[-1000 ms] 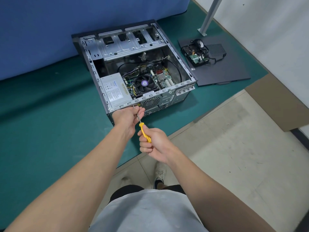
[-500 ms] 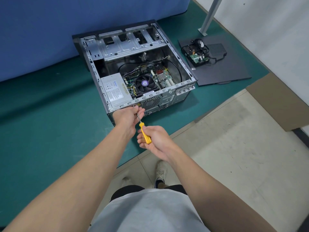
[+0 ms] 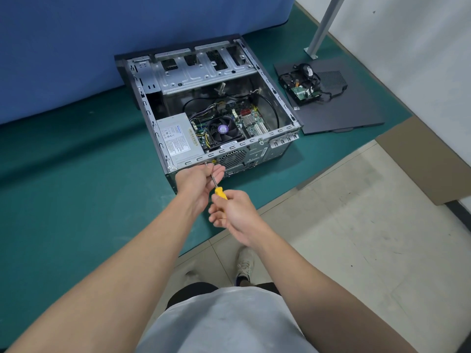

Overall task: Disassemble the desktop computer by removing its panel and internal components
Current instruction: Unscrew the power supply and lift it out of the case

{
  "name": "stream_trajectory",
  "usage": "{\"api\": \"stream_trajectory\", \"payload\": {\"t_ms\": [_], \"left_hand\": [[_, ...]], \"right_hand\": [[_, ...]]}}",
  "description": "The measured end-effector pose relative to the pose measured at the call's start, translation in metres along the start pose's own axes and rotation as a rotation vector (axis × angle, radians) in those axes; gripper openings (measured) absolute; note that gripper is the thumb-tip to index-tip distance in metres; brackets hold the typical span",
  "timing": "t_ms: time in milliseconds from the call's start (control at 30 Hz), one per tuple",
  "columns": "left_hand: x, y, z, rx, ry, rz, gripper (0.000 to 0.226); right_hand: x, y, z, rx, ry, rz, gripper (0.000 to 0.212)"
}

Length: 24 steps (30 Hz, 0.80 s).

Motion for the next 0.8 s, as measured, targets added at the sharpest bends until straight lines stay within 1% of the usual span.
{"api": "stream_trajectory", "payload": {"t_ms": [67,100,133,167,200,233,300,333,367,400,433,467,567,600,633,667,733,767,800], "left_hand": [[0.0,0.0,0.0,-0.013,-0.013,0.008,0.01],[0.001,0.0,0.0,-0.023,-0.039,0.014,0.007],[0.001,-0.001,0.001,-0.033,-0.072,0.023,0.006],[0.002,-0.001,0.003,-0.042,-0.098,0.034,0.005],[0.003,-0.002,0.004,-0.045,-0.112,0.045,0.007],[0.004,-0.004,0.005,-0.04,-0.112,0.052,0.009],[0.002,-0.004,0.004,-0.017,-0.083,0.031,0.012],[0.0,-0.003,0.003,-0.007,-0.057,0.005,0.012],[-0.001,-0.002,0.002,0.001,-0.029,-0.017,0.012],[-0.001,-0.001,0.001,0.007,-0.006,-0.026,0.011],[0.0,-0.001,0.0,0.008,0.005,-0.021,0.011],[0.002,-0.001,0.0,0.0,-0.002,-0.002,0.009],[0.01,-0.003,0.005,-0.048,-0.105,0.067,0.004],[0.01,-0.002,0.005,-0.054,-0.123,0.073,0.004],[0.009,-0.002,0.005,-0.054,-0.125,0.072,0.006],[0.008,-0.002,0.005,-0.052,-0.111,0.067,0.008],[0.005,0.0,0.003,-0.04,-0.059,0.045,0.011],[0.004,0.0,0.003,-0.035,-0.034,0.028,0.011],[0.003,0.0,0.002,-0.031,-0.012,0.014,0.011]], "right_hand": [[0.013,0.003,-0.011,0.12,0.365,0.327,0.01],[0.015,0.004,-0.015,0.17,0.477,0.424,0.009],[0.016,0.005,-0.018,0.202,0.524,0.464,0.009],[0.016,0.005,-0.018,0.208,0.515,0.454,0.011],[0.016,0.003,-0.016,0.18,0.43,0.387,0.014],[0.014,0.0,-0.01,0.112,0.279,0.268,0.018],[0.002,0.001,0.004,-0.075,-0.094,-0.044,0.026],[-0.003,0.003,0.009,-0.147,-0.207,-0.149,0.029],[-0.006,0.004,0.012,-0.181,-0.247,-0.211,0.03],[-0.006,0.004,0.012,-0.175,-0.242,-0.225,0.027],[-0.004,0.002,0.011,-0.135,-0.203,-0.19,0.021],[-0.001,0.0,0.007,-0.077,-0.137,-0.107,0.016],[0.015,0.0,-0.004,0.103,0.097,0.24,0.012],[0.019,0.0,-0.006,0.13,0.112,0.289,0.011],[0.019,-0.001,-0.004,0.122,0.075,0.268,0.01],[0.016,-0.002,-0.001,0.08,-0.001,0.19,0.014],[0.006,-0.001,0.006,-0.052,-0.167,-0.033,0.027],[0.001,0.001,0.008,-0.099,-0.207,-0.115,0.027],[0.0,0.002,0.007,-0.113,-0.212,-0.15,0.024]]}}
Point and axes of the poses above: each hand's wrist, its own y-axis away from the middle knuckle, its own x-axis out of the back of the hand, z = x × y, the point moved 9 cm from there along -y, towards the middle knuckle, and after that the axes turned 13 degrees about -x, right-handed, at the moved point
